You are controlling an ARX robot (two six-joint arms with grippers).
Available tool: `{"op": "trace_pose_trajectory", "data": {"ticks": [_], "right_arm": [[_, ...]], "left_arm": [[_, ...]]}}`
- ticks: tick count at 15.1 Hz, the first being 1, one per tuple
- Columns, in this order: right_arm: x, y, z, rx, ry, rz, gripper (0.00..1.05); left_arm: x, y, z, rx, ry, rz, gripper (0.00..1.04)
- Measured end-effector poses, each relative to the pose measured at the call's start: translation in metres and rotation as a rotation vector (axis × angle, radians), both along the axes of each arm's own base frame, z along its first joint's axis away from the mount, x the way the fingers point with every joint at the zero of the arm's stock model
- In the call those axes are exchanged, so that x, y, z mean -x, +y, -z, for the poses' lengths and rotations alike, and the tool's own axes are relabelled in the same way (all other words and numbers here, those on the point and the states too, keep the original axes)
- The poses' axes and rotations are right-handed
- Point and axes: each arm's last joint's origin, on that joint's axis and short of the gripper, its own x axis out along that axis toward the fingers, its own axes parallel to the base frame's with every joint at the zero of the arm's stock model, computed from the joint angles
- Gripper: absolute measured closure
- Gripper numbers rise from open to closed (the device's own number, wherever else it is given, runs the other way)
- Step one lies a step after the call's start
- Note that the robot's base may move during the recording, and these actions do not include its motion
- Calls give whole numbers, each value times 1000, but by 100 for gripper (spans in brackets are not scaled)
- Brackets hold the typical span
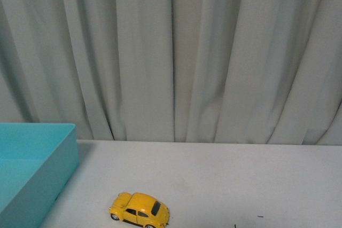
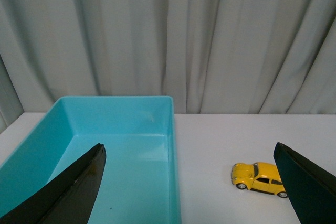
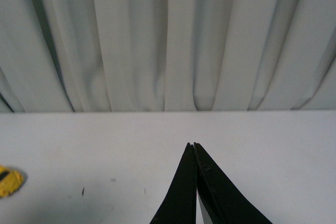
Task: Wind up and store yellow beetle toy
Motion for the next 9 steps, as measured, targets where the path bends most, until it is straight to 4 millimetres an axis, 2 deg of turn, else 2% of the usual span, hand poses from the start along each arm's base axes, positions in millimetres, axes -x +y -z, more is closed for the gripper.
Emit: {"op": "trace_pose_trajectory", "data": {"ticks": [9], "right_arm": [[7,0,3,0,-56,0,103]], "left_arm": [[0,0,0,0,0,0,7]]}}
